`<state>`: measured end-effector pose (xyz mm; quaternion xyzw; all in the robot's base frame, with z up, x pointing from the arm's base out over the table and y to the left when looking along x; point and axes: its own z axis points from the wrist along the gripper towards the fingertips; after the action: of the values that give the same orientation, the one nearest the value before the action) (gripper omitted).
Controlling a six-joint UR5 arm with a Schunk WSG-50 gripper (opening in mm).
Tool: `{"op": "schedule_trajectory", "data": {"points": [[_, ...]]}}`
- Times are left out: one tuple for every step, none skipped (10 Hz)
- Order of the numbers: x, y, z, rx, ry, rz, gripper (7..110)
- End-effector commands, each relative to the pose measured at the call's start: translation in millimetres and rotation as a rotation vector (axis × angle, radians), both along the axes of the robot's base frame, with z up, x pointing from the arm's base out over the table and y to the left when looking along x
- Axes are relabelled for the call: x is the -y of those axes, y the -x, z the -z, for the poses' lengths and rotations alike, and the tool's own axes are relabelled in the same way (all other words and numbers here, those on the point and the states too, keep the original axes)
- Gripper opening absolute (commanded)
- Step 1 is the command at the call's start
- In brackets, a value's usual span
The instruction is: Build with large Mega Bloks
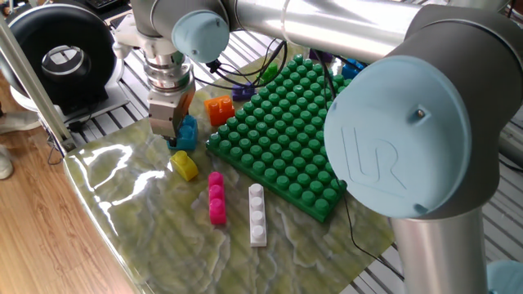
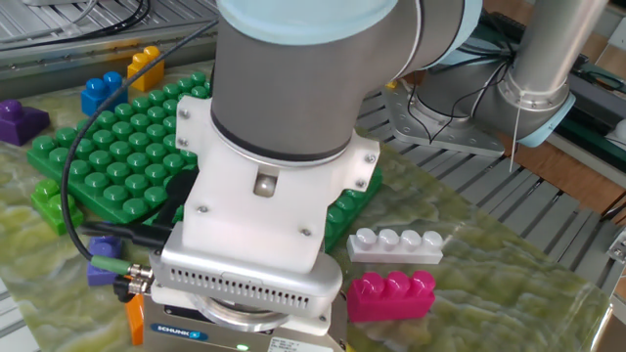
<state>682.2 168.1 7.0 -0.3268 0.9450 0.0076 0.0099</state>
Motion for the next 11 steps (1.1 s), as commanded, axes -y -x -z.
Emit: {"op": "schedule_trajectory", "data": {"points": [[-3.9, -0.8, 0.5, -0.003, -0.011, 0.015, 66], [-4.3, -0.3, 0.5, -0.004, -0.011, 0.015, 66], [-4.9, 0.0, 0.4, -0.006, -0.012, 0.016, 66], [-5.0, 0.4, 0.3, -0.008, -0.012, 0.018, 66], [-4.3, 0.4, 0.4, -0.008, -0.009, 0.019, 66], [-3.9, 0.7, 0.5, -0.009, -0.008, 0.024, 66], [-5.5, 1.6, 0.2, -0.012, -0.014, 0.031, 66], [-7.1, 2.4, -0.9, -0.016, -0.019, 0.045, 66], [-5.6, 1.0, -1.5, -0.011, -0.010, 0.062, 66], [-0.5, 0.3, -1.4, -0.006, 0.014, 0.088, 22], [1.5, 1.0, -2.2, -0.007, 0.025, 0.102, 22]]}}
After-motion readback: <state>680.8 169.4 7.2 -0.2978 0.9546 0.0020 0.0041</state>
